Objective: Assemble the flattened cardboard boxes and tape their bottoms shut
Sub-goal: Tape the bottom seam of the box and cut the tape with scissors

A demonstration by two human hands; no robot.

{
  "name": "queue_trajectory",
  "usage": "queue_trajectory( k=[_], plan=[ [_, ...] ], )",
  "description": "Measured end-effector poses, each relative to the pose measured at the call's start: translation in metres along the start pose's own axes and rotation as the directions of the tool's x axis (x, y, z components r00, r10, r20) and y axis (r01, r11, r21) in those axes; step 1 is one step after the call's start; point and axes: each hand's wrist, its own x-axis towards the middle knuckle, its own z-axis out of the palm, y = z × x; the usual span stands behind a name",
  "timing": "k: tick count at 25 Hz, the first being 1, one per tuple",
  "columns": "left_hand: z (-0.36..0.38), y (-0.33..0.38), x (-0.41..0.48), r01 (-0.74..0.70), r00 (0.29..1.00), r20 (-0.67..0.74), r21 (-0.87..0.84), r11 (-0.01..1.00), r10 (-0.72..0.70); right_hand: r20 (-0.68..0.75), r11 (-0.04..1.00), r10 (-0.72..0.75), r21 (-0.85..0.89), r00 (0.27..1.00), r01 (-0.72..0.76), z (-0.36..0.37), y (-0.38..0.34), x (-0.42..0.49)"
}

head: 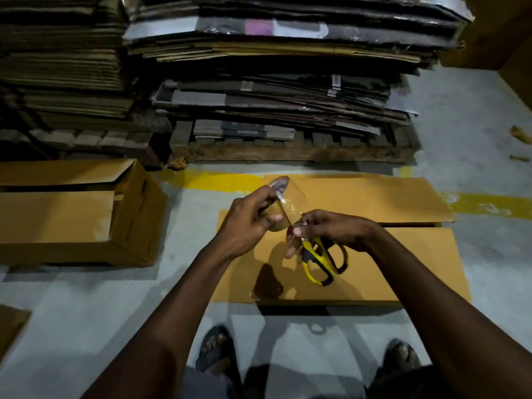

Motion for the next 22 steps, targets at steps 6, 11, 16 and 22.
queue_trajectory(
  k=[6,11,16,22],
  plan=[
    [0.023,-0.006,0.015,0.123,0.981,0.132,0.122,0.985,-0.139,0.014,0.995,0.097,0.014,0.995,-0.097,0.0,0.006,-0.008],
    [0.042,-0.011,0.022,0.324,0.944,0.044,0.076,0.943,-0.328,-0.464,0.681,-0.115,-0.681,0.878,-0.27,0.006,0.022,0.007],
    [0.035,-0.022,0.027,0.45,0.891,-0.014,-0.093,0.888,-0.453,-0.427,0.841,-0.044,-0.504,0.903,-0.197,0.001,0.017,0.008],
    [0.023,-0.016,0.024,0.433,0.891,-0.128,-0.042,0.9,-0.435,-0.496,0.874,-0.242,-0.485,0.834,-0.034,-0.006,0.019,0.025]
  ],
)
